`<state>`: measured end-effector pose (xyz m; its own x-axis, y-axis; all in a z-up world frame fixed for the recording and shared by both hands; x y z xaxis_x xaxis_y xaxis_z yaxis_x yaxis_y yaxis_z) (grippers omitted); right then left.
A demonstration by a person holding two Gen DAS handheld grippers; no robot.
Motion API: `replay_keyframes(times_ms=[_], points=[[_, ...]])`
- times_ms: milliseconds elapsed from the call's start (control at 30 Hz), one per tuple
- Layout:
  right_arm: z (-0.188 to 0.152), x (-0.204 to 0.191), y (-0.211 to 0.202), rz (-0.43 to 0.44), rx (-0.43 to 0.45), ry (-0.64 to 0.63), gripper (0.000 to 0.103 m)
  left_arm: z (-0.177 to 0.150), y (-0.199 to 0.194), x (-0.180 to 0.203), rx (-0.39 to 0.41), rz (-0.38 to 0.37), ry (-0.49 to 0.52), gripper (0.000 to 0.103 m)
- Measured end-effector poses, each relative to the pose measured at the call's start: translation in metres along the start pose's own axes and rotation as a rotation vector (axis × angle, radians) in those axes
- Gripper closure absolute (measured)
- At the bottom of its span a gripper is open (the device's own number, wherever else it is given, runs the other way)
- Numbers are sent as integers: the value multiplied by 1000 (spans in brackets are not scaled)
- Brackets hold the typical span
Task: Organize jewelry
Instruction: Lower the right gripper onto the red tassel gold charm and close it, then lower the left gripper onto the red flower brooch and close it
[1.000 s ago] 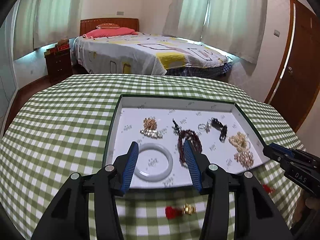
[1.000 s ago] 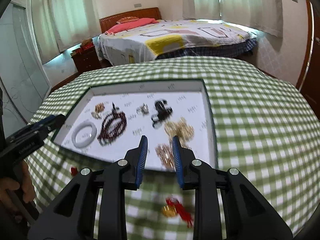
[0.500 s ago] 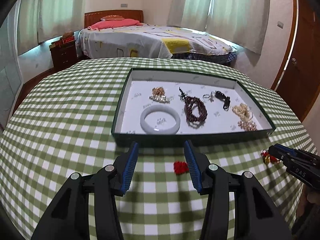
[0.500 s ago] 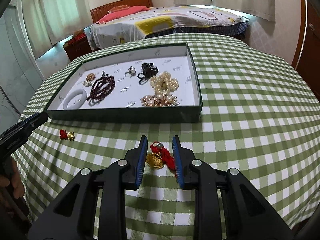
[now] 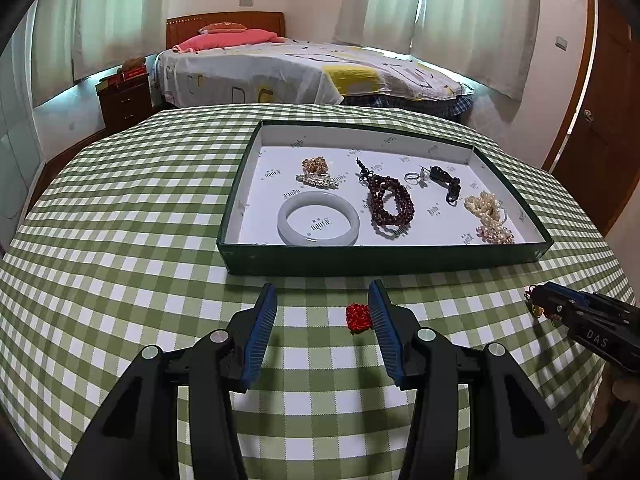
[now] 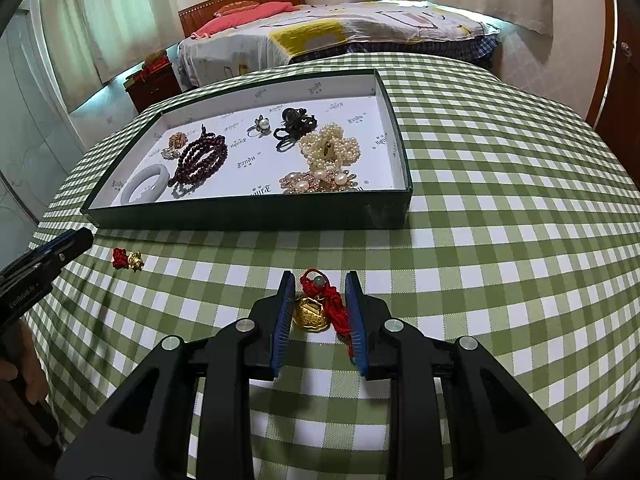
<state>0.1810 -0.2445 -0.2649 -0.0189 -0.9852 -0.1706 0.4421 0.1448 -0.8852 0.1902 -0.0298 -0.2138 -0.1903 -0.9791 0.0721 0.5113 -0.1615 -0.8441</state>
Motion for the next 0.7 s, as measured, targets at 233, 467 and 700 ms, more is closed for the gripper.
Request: replay_keyframes(times_ms=[233,467,700], points=[[-6,3,-2,6,-18,2,78,0,1,1,-3,-3,2,56],[-5,-7,-8,7,4,-31,95,-3,3,4,-13,-6,10,56],[3,-17,-14,13,31,-51,96,-7,12,11,-38,-19,29,56]])
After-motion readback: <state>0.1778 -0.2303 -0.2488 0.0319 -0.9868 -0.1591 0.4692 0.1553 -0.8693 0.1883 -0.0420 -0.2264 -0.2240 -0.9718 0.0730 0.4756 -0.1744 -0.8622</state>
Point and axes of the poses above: each gripper's, at about its wrist camera, not at the fingertips, and y roughly the way its jaws point, x to its right, z to its top, the point moved 10 cm from there along y, roughly the way its jaws point, and after that the axes turned 13 degrees about -x, right-handed, at the moved point
